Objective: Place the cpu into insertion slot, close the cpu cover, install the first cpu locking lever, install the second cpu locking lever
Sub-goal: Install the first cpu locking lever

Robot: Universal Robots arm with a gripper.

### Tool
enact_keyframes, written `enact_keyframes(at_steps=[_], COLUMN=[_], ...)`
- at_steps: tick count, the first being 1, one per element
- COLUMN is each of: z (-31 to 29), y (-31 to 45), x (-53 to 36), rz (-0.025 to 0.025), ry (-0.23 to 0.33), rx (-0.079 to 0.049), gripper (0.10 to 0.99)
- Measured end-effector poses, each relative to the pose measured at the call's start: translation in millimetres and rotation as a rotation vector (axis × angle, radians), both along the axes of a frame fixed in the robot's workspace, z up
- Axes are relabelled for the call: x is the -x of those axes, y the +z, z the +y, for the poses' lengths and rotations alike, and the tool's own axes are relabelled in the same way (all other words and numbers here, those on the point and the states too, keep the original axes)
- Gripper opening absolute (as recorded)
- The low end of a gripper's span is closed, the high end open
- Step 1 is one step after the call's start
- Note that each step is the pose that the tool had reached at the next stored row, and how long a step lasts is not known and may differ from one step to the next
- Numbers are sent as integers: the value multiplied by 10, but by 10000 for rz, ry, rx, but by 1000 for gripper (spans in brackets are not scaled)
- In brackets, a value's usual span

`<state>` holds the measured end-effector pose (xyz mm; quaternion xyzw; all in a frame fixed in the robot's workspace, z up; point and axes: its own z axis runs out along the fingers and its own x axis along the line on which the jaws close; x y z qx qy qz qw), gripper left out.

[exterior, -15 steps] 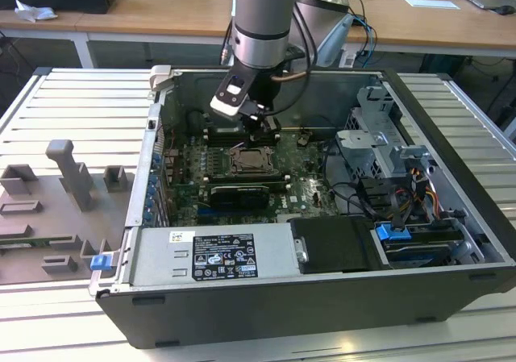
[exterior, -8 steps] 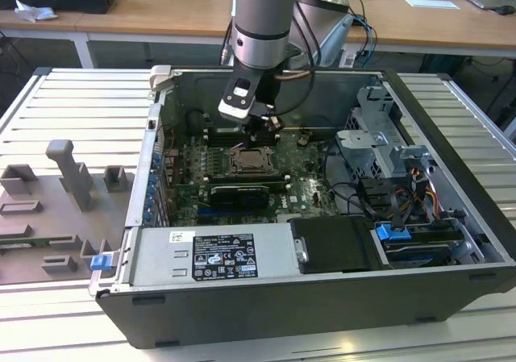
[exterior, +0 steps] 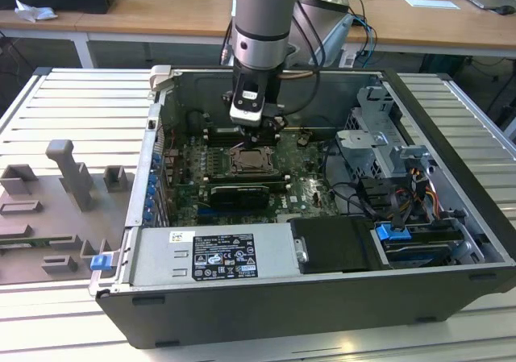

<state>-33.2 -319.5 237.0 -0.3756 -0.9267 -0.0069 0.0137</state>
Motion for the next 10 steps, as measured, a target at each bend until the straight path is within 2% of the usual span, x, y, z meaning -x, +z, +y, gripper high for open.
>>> enact_keyframes(at_steps=[5,6,7,10], z=[0,0,0,0], y=[-6,-8,-10,-11], x=[0,0,0,0], rz=[0,0,0,0], ry=[1070,1351,1911,2571], rx=[-1,-1,0,0], gripper=[106,106,106,106])
